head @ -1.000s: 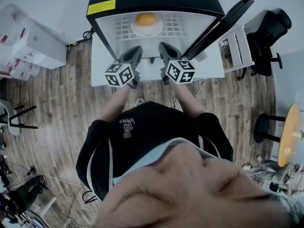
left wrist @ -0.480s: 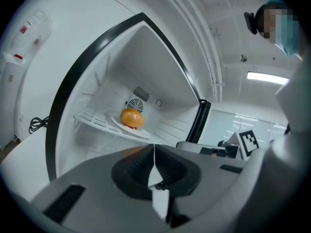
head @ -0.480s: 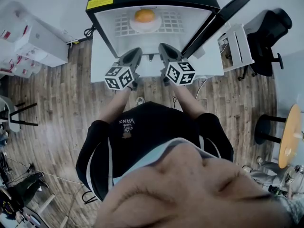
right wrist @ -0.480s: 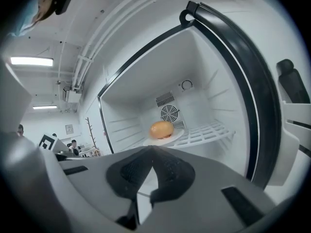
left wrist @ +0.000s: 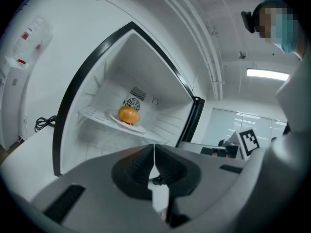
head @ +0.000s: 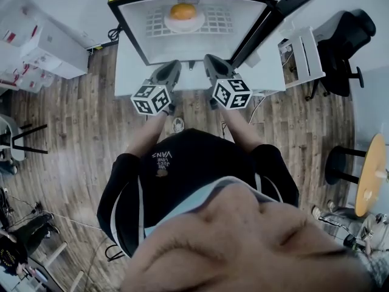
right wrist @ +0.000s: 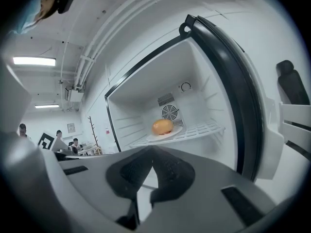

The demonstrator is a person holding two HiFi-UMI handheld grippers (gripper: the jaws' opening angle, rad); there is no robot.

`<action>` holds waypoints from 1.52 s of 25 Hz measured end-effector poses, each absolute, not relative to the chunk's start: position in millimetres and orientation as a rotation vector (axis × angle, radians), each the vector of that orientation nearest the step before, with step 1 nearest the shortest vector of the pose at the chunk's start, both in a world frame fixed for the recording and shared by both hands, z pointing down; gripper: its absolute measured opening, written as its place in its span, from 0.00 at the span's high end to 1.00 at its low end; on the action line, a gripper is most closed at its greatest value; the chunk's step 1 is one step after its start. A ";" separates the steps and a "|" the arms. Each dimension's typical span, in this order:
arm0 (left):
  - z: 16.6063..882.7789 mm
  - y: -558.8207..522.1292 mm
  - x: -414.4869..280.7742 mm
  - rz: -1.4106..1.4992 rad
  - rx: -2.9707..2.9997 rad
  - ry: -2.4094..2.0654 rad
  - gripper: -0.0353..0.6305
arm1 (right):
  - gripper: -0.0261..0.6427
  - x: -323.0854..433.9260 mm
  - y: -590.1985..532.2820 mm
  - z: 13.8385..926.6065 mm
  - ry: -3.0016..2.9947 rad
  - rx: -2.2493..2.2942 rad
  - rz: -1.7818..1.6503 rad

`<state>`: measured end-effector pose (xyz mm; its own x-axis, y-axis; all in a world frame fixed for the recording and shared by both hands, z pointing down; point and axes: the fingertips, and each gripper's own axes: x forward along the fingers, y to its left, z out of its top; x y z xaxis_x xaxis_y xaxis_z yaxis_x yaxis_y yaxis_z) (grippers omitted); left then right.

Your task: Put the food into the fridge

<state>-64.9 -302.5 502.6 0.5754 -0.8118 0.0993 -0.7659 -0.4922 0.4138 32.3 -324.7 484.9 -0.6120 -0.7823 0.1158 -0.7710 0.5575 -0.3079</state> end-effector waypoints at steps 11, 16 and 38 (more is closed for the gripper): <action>510.5 -268.4 -57.8 -0.156 2.358 -1.322 0.91 | 0.94 47.4 -294.4 488.6 2.769 -1.352 -0.505; 512.9 -255.4 -55.2 -0.159 2.345 -1.345 0.91 | 0.94 53.0 -283.3 492.2 2.780 -1.352 -0.508; 522.8 -223.1 -38.8 -0.149 2.327 -1.343 0.91 | 0.94 66.4 -254.2 500.9 2.793 -1.366 -0.510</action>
<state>-38.8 -223.1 522.8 0.5206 -0.8444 0.1266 -0.7962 -0.4266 0.4290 66.4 -254.2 500.9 -0.6242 -0.7672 0.1480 -0.7700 0.5718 -0.2831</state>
